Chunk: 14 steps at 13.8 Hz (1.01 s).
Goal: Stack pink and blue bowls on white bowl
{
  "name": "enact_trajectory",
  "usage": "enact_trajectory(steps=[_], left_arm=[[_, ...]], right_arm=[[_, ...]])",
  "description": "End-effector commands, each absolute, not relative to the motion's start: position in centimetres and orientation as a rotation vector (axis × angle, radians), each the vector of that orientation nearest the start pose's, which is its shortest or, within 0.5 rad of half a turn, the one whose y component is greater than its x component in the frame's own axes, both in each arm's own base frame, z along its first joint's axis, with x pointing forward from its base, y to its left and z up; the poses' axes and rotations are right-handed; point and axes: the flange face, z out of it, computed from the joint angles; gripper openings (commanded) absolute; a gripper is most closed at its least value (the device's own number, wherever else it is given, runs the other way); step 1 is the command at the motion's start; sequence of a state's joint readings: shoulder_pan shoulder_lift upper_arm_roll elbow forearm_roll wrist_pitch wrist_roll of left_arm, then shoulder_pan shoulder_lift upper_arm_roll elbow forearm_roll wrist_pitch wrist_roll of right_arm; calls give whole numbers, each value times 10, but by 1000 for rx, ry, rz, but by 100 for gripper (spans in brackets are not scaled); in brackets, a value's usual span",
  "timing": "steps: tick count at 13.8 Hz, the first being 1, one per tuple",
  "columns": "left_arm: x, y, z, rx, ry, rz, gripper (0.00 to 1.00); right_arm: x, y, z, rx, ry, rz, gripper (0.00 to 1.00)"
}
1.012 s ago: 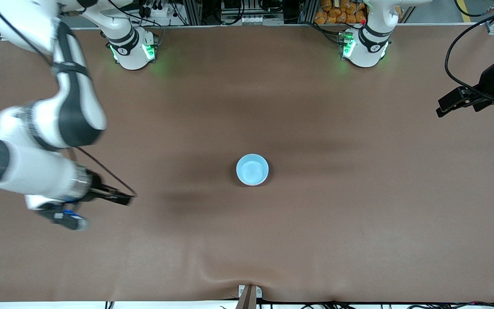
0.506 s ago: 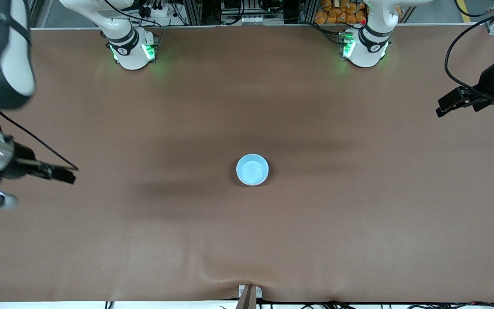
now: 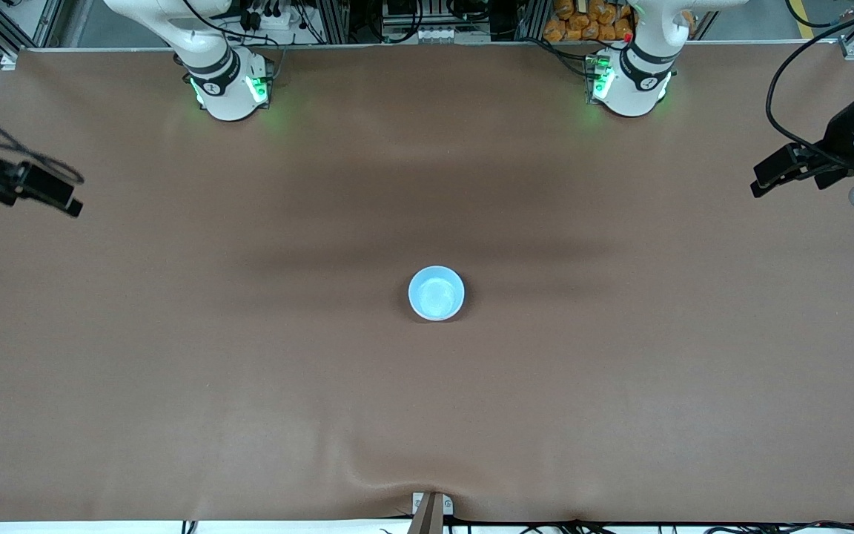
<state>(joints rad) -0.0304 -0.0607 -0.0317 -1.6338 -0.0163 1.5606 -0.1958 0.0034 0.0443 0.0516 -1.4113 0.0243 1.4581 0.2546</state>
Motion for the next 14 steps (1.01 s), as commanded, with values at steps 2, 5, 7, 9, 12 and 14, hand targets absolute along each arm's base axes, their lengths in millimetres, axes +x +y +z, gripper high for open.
enact_trajectory(steps=[2,5,7,9,12,14], left_arm=[[516,-45,635,-3159,-150,9,100],[514,-48,640,-3158,-131,-8,100],[515,-48,641,-3160,-128,-13,100],[517,-48,641,-3161,-119,-13,100],[520,-47,643,-3163,-101,-20,100],[524,-47,644,-3162,-101,-25,100]], right_arm=[[504,35,645,-3143,269,-64,100],[535,21,668,-3190,137,-59,100],[556,20,670,-3191,138,22,100],[557,23,671,-3200,131,23,100],[555,18,670,-3229,132,57,100],[554,10,673,-3213,-20,56,100]])
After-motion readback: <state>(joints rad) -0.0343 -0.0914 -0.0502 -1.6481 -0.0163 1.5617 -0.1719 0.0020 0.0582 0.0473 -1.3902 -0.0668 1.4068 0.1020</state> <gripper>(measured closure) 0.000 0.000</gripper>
